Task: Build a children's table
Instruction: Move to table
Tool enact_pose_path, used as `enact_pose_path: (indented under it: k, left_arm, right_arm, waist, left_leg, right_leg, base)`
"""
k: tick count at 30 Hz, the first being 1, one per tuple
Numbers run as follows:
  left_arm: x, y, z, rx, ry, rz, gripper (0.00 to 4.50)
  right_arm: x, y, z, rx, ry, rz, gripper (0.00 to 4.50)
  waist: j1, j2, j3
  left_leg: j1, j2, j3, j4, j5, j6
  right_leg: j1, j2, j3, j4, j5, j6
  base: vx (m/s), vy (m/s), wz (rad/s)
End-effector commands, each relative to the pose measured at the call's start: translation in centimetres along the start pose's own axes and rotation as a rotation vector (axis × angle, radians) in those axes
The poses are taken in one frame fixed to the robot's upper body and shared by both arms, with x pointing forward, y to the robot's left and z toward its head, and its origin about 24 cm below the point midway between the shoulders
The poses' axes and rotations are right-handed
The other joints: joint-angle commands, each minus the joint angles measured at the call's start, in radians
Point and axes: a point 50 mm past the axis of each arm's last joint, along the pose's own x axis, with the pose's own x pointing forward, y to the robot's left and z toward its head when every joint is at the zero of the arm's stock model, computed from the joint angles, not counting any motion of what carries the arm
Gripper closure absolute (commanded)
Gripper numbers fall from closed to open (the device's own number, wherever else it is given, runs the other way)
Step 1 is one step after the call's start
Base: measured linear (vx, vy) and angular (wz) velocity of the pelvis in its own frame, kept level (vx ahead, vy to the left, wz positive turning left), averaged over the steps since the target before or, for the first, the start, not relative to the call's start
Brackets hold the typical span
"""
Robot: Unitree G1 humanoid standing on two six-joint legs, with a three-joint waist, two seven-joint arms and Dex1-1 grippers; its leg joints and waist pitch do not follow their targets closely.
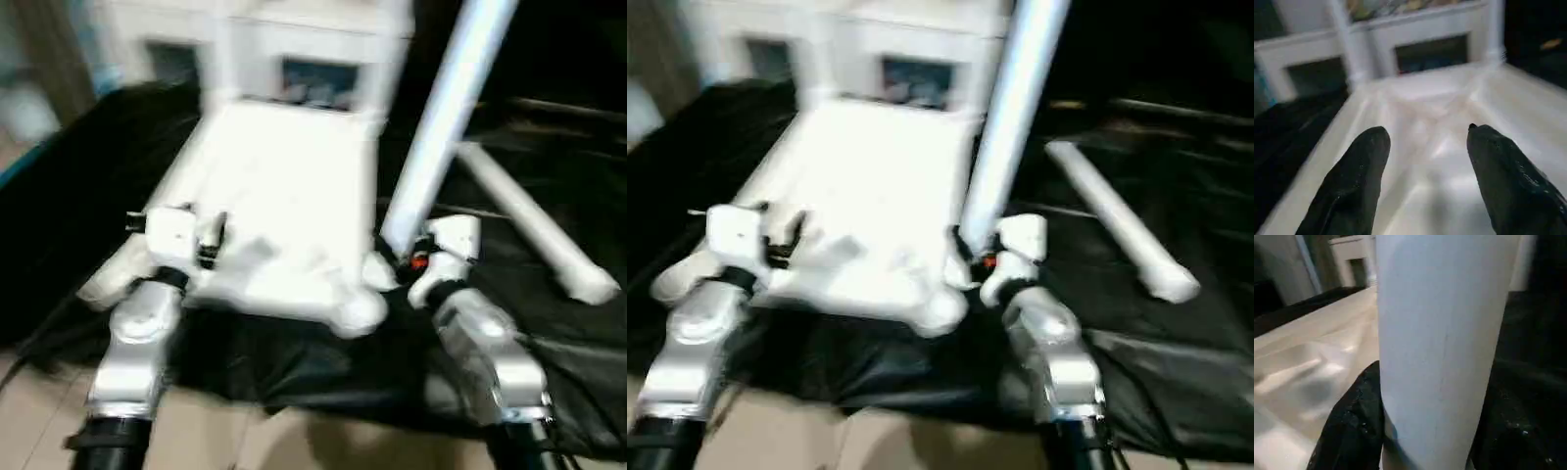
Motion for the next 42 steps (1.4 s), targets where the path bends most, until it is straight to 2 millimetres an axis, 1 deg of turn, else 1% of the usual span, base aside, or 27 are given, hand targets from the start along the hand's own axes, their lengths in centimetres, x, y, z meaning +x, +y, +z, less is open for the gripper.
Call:
enact_pose_path:
  k: [1, 2, 3, 4, 5, 6, 7, 8, 9, 10, 11, 12, 13, 14, 15, 16, 17, 18, 19, 22, 25, 28, 30, 32, 36, 38, 42]
  left_arm:
    - [-0.1, -0.4, 0.1, -0.013, -0.014, -0.035, 1.54]
    - [-0.2, -0.4, 0.1, -0.020, -0.019, -0.039, 1.54]
    - [-0.2, -0.5, 0.1, -0.023, -0.020, -0.042, 1.54]
    - [-0.2, -0.5, 0.1, -0.015, -0.020, -0.041, 1.54]
    - [-0.2, -0.4, 0.2, -0.020, -0.030, -0.045, 1.54]
    - [-0.1, -0.4, 0.2, -0.025, -0.037, -0.048, 1.54]
    - [0.0, -0.4, 0.4, -0.025, -0.050, -0.056, 1.54]
    - [0.1, -0.3, 0.5, -0.016, -0.063, -0.065, 1.54]
    - [0.1, -0.4, 0.5, -0.020, -0.069, -0.077, 1.54]
    - [0.5, -0.5, 0.8, -0.035, -0.080, -0.142, 1.54]
    - [0.5, -0.5, 0.8, -0.036, -0.080, -0.147, 1.54]
    - [0.9, -1.0, 0.8, -0.058, -0.065, -0.274, 1.54]
    - [0.9, -1.2, 0.8, -0.065, -0.056, -0.334, 1.54]
    - [1.0, -1.4, 0.7, -0.071, -0.045, -0.408, 1.37]
    - [0.8, -1.9, 0.8, -0.093, -0.030, -0.577, 1.27]
    - [0.7, -2.1, 0.9, -0.107, -0.025, -0.641, 1.20]
    - [0.7, -2.1, 0.9, -0.107, -0.025, -0.641, 1.20]
    - [0.5, -2.4, 0.7, -0.084, 0.009, -0.736, 1.09]
    - [0.4, -2.6, 0.2, -0.025, 0.079, -0.873, 0.95]
    - [0.5, -2.6, -0.3, 0.070, 0.165, -1.023, 0.82]
    - [0.6, -2.7, -0.9, 0.149, 0.269, -1.175, 0.82]
    - [0.9, -2.7, -1.1, 0.191, 0.297, -1.214, 1.09]
    - [1.4, -2.8, -1.0, 0.238, 0.287, -1.225, 1.17]
    - [1.9, -2.9, -0.9, 0.271, 0.296, -1.256, 1.22]
    - [2.3, -2.9, -0.9, 0.298, 0.328, -1.307, 1.60]
    - [2.7, -2.7, -0.8, 0.324, 0.345, -1.340, 1.89]
    - [2.9, -2.5, -0.7, 0.353, 0.362, -1.373, 2.17]
  right_arm:
    - [0.1, -0.2, 0.6, 0.001, -0.029, -0.006, 2.61]
    - [0.2, -0.2, 0.7, 0.000, -0.029, -0.006, 2.61]
    - [0.2, -0.2, 0.7, -0.001, -0.031, -0.006, 2.61]
    - [0.2, -0.2, 0.9, -0.002, -0.038, -0.004, 2.61]
    - [0.2, -0.3, 0.9, -0.002, -0.041, -0.002, 2.61]
    - [0.2, -0.3, 1.0, -0.002, -0.043, -0.001, 2.61]
    - [0.2, -0.3, 1.0, -0.002, -0.047, 0.000, 2.61]
    - [0.2, -0.3, 1.1, -0.002, -0.049, 0.002, 2.61]
    - [0.2, -0.4, 1.1, -0.003, -0.049, 0.003, 2.61]
    - [0.1, -0.5, 1.2, -0.004, -0.050, 0.014, 2.61]
    - [0.1, -0.5, 1.2, -0.004, -0.051, 0.015, 2.61]
    - [0.0, -0.9, 1.5, -0.002, -0.052, 0.027, 2.61]
    - [0.1, -1.1, 1.5, 0.000, -0.052, 0.029, 2.61]
    - [0.1, -1.2, 1.7, 0.000, -0.055, 0.040, 2.61]
    - [0.1, -1.6, 2.0, -0.005, -0.056, 0.065, 2.61]
    - [0.1, -1.7, 2.1, -0.006, -0.054, 0.074, 2.61]
    - [0.1, -1.7, 2.1, -0.006, -0.054, 0.074, 2.61]
    - [0.1, -1.7, 2.2, -0.013, -0.045, 0.104, 2.61]
    - [0.0, -1.7, 2.2, -0.041, -0.014, 0.173, 2.61]
    - [-0.3, -1.8, 2.3, -0.074, 0.021, 0.255, 2.61]
    - [-0.6, -1.9, 2.3, -0.109, 0.042, 0.302, 2.61]
    - [-0.6, -2.0, 2.4, -0.136, 0.040, 0.301, 2.61]
    - [-0.7, -1.9, 2.4, -0.141, 0.035, 0.306, 2.61]
    - [-0.9, -1.8, 2.3, -0.139, 0.037, 0.315, 2.61]
    - [-1.1, -1.7, 2.2, -0.130, 0.041, 0.334, 2.61]
    - [-1.3, -1.6, 2.1, -0.132, 0.045, 0.346, 2.61]
    - [-1.5, -1.6, 2.1, -0.135, 0.052, 0.356, 2.61]
  waist:
    - [0.058, -0.023, -0.048]
    - [0.053, -0.024, -0.045]
    - [0.050, -0.011, -0.047]
    - [0.037, 0.046, -0.060]
    - [0.027, 0.049, -0.054]
    - [0.022, 0.061, -0.077]
    - [0.015, 0.052, -0.081]
    - [0.024, 0.050, -0.086]
    - [0.028, 0.044, -0.079]
    - [0.047, 0.038, -0.064]
    - [0.047, 0.038, -0.064]
    - [0.056, 0.035, -0.057]
    - [0.062, 0.033, -0.048]
    - [0.061, 0.041, -0.043]
    - [0.060, 0.045, -0.043]
    - [0.059, 0.044, -0.040]
    - [0.059, 0.044, -0.040]
    - [0.058, 0.049, -0.038]
    - [0.061, 0.046, -0.039]
    - [0.062, 0.039, -0.038]
    - [0.066, 0.041, -0.044]
    - [0.065, 0.048, -0.054]
    - [0.065, 0.046, -0.061]
    - [0.067, 0.046, -0.065]
    - [0.069, 0.047, -0.060]
    - [0.070, 0.053, -0.056]
    - [0.069, 0.052, -0.055]
  left_leg:
    - [-0.101, -0.001, -0.002, 0.058, 0.038, 0.037]
    - [-0.106, 0.007, 0.000, 0.040, 0.084, -0.008]
    - [-0.100, 0.017, -0.002, 0.008, 0.140, -0.037]
    - [-0.059, 0.066, -0.007, -0.088, 0.255, -0.055]
    - [-0.068, 0.081, -0.019, -0.099, 0.239, -0.011]
    - [-0.015, 0.117, -0.041, -0.069, 0.327, 0.015]
    - [-0.005, 0.123, -0.053, -0.061, 0.432, 0.048]
    - [-0.003, 0.118, -0.051, -0.045, 0.591, 0.093]
    - [-0.010, 0.112, -0.043, -0.046, 0.584, 0.102]
    - [-0.038, 0.098, -0.009, -0.071, 0.326, 0.058]
    - [-0.038, 0.098, -0.009, -0.071, 0.326, 0.058]
    - [-0.035, 0.103, 0.001, -0.089, 0.124, 0.003]
    - [-0.025, 0.107, 0.010, -0.106, -0.019, -0.045]
    - [-0.017, 0.117, 0.015, -0.122, -0.136, -0.094]
    - [-0.015, 0.120, 0.017, -0.128, -0.178, -0.117]
    - [-0.014, 0.120, 0.026, -0.137, -0.260, -0.166]
    - [-0.014, 0.120, 0.026, -0.137, -0.260, -0.166]
    - [-0.016, 0.119, 0.030, -0.139, -0.275, -0.183]
    - [-0.014, 0.116, 0.034, -0.138, -0.280, -0.186]
    - [-0.019, 0.113, 0.042, -0.137, -0.229, -0.168]
    - [-0.017, 0.113, 0.048, -0.134, -0.171, -0.150]
    - [-0.023, 0.116, 0.049, -0.127, -0.080, -0.129]
    - [-0.025, 0.112, 0.051, -0.119, -0.036, -0.107]
    - [-0.029, 0.110, 0.053, -0.109, 0.013, -0.067]
    - [-0.025, 0.114, 0.055, -0.112, -0.031, -0.057]
    - [-0.023, 0.118, 0.053, -0.117, -0.069, -0.075]
    - [-0.021, 0.119, 0.054, -0.121, -0.103, -0.094]
  right_leg:
    - [0.142, -0.141, 0.107, -0.155, 0.058, -0.011]
    - [0.139, -0.128, 0.086, -0.145, 0.117, -0.037]
    - [0.132, -0.111, 0.061, -0.132, 0.190, -0.068]
    - [0.101, -0.056, -0.006, -0.098, 0.357, -0.127]
    - [0.090, -0.043, -0.013, -0.084, 0.380, -0.127]
    - [0.057, -0.026, -0.015, -0.051, 0.431, -0.152]
    - [0.047, -0.026, -0.012, -0.042, 0.475, -0.166]
    - [0.038, -0.035, -0.003, -0.041, 0.534, -0.179]
    - [0.035, -0.042, 0.002, -0.051, 0.522, -0.184]
    - [0.054, -0.067, 0.007, -0.078, 0.409, -0.216]
    - [0.054, -0.067, 0.007, -0.078, 0.409, -0.216]
    - [0.057, -0.072, 0.009, -0.091, 0.283, -0.236]
    - [0.053, -0.070, 0.010, -0.101, 0.152, -0.239]
    - [0.043, -0.065, 0.009, -0.105, 0.047, -0.237]
    - [0.041, -0.061, 0.007, -0.106, 0.009, -0.231]
    - [0.034, -0.062, 0.011, -0.112, -0.077, -0.214]
    - [0.034, -0.062, 0.011, -0.112, -0.077, -0.214]
    - [0.031, -0.065, 0.013, -0.115, -0.097, -0.203]
    - [0.028, -0.067, 0.020, -0.123, -0.134, -0.182]
    - [0.031, -0.070, 0.027, -0.129, -0.128, -0.169]
    - [0.030, -0.072, 0.029, -0.129, -0.101, -0.184]
    - [0.037, -0.069, 0.024, -0.109, 0.071, -0.222]
    - [0.037, -0.060, 0.021, -0.099, 0.192, -0.236]
    - [0.039, -0.062, 0.021, -0.089, 0.309, -0.256]
    - [0.037, -0.064, 0.020, -0.097, 0.243, -0.271]
    - [0.035, -0.065, 0.020, -0.100, 0.185, -0.278]
    - [0.037, -0.068, 0.023, -0.104, 0.151, -0.283]
  base:
    - [0.052, -0.109, -0.03]
    - [0.080, -0.056, -0.05]
    - [0.057, -0.059, -0.09]
    - [0.057, -0.059, -0.09]
    - [0.057, 0.003, -0.12]
    - [0.080, 0.042, -0.07]
    - [0.080, 0.042, -0.07]
    - [0.054, 0.030, 0.02]
    - [0.000, 0.000, 0.00]
    - [0.000, 0.000, 0.00]
    - [0.000, 0.000, 0.00]
    - [-0.062, 0.014, 0.04]
    - [-0.062, 0.014, 0.04]
    - [-0.073, 0.008, 0.04]
    - [-0.074, 0.016, 0.00]
    - [-0.074, 0.016, 0.00]
    - [-0.063, 0.019, -0.03]
    - [0.000, 0.000, 0.00]
    - [0.000, 0.000, 0.00]
    - [0.000, 0.000, 0.00]
    - [0.000, 0.000, 0.00]
    - [0.000, 0.000, 0.00]
    - [0.000, 0.000, 0.00]
    - [0.000, 0.000, 0.00]
    - [0.000, 0.000, 0.00]
    - [0.000, 0.000, 0.00]
    - [0.000, 0.000, 0.00]
